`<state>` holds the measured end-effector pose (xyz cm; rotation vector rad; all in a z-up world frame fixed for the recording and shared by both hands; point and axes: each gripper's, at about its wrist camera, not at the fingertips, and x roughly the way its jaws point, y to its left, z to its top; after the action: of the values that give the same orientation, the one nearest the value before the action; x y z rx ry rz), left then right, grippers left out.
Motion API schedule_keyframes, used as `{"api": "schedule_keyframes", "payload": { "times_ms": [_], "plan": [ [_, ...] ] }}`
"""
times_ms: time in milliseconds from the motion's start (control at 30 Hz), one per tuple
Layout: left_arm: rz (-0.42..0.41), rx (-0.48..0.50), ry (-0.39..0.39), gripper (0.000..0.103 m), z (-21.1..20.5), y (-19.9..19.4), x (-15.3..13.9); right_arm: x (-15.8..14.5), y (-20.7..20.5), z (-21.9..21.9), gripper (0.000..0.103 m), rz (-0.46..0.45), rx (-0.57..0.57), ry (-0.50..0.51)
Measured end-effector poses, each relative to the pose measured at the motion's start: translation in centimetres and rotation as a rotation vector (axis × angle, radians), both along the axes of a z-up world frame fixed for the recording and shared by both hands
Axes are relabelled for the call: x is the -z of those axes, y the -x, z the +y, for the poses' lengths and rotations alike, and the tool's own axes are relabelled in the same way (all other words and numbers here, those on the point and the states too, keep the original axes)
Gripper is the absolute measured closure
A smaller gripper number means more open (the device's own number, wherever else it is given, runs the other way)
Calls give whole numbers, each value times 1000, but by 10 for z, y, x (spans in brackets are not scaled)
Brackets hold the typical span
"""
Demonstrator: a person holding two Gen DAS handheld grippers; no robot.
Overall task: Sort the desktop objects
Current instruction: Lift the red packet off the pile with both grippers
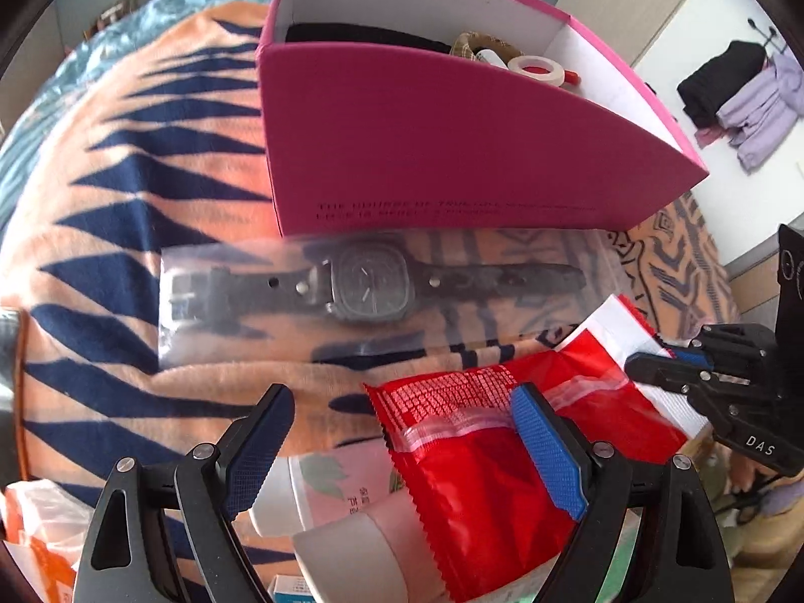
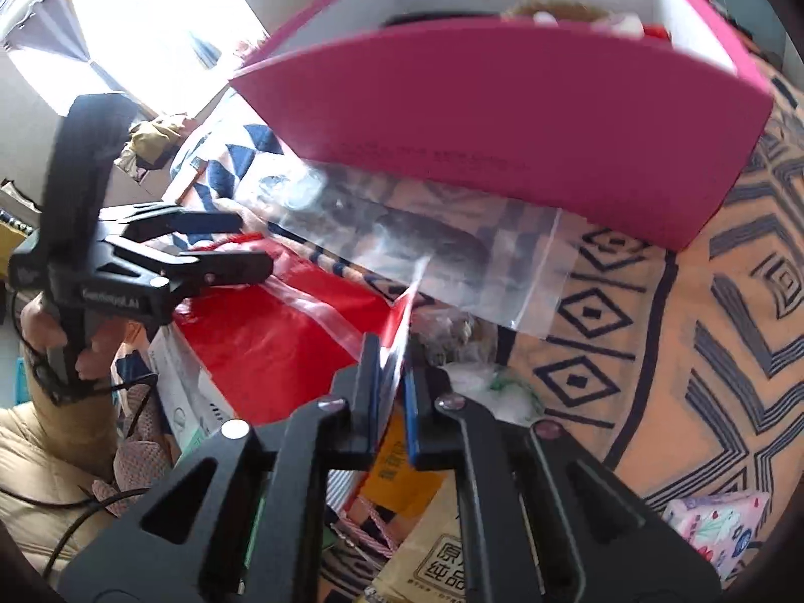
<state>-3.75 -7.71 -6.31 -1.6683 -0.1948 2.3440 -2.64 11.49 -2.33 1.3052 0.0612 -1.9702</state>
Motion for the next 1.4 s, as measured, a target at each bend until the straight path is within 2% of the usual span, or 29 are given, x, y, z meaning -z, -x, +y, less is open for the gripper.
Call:
{"api": "schedule_keyframes", "payload": {
  "times_ms": [100,167,267,367,433,467,533,567,600,667,733,800,900,967,1033,1067,1100,1200,1300,1400],
  "plan": [
    [-6,16,-37,13,-5,-3,-3,-16,-7,2,99,90,1,25],
    [4,24,-28,13,-5,-4,-7,-26,-7,0,99,154,17,32],
    [14,41,-16,13,-3,-6,-8,-35,-6,0,100,182,12,75],
    [-4,69,-17,13,0,-5,-8,-36,-2,-1,100,183,7,63],
    [-2,98,-18,13,5,-7,-8,-30,5,2,98,122,6,73],
    [2,102,-10,13,5,-7,-9,-24,11,7,92,66,22,89],
    [-14,110,-22,13,5,-4,-9,-15,17,12,71,14,47,71],
    [-21,119,-30,13,4,-3,-9,-11,18,15,57,-21,52,78],
    [-30,131,-40,13,4,-2,-9,-8,18,18,54,-49,52,102],
    [-52,147,-58,13,5,0,-8,2,16,18,53,-125,25,110],
    [-72,160,-84,13,8,1,-5,4,14,17,53,-137,26,114],
    [-79,174,-93,13,10,0,-5,5,13,14,53,-180,2,160],
    [-90,202,-110,14,19,1,-4,10,9,-1,53,-198,-47,136],
    [-97,215,-125,19,22,1,-4,14,8,-8,53,-199,-62,121],
    [-85,219,-118,25,25,-1,-7,12,10,-10,57,-193,-59,131],
    [-74,221,-114,32,26,-2,-9,12,10,-9,69,-186,-60,141],
    [-72,219,-116,39,27,-3,-11,12,8,-10,77,-177,-65,132],
    [-57,198,-121,49,26,-6,-15,14,4,-10,89,-141,-65,114],
    [-38,185,-143,57,24,-9,-19,6,1,-3,93,-83,-45,127],
    [12,174,-135,60,22,-15,-29,-6,-2,1,95,-21,-34,129]
  ]
}}
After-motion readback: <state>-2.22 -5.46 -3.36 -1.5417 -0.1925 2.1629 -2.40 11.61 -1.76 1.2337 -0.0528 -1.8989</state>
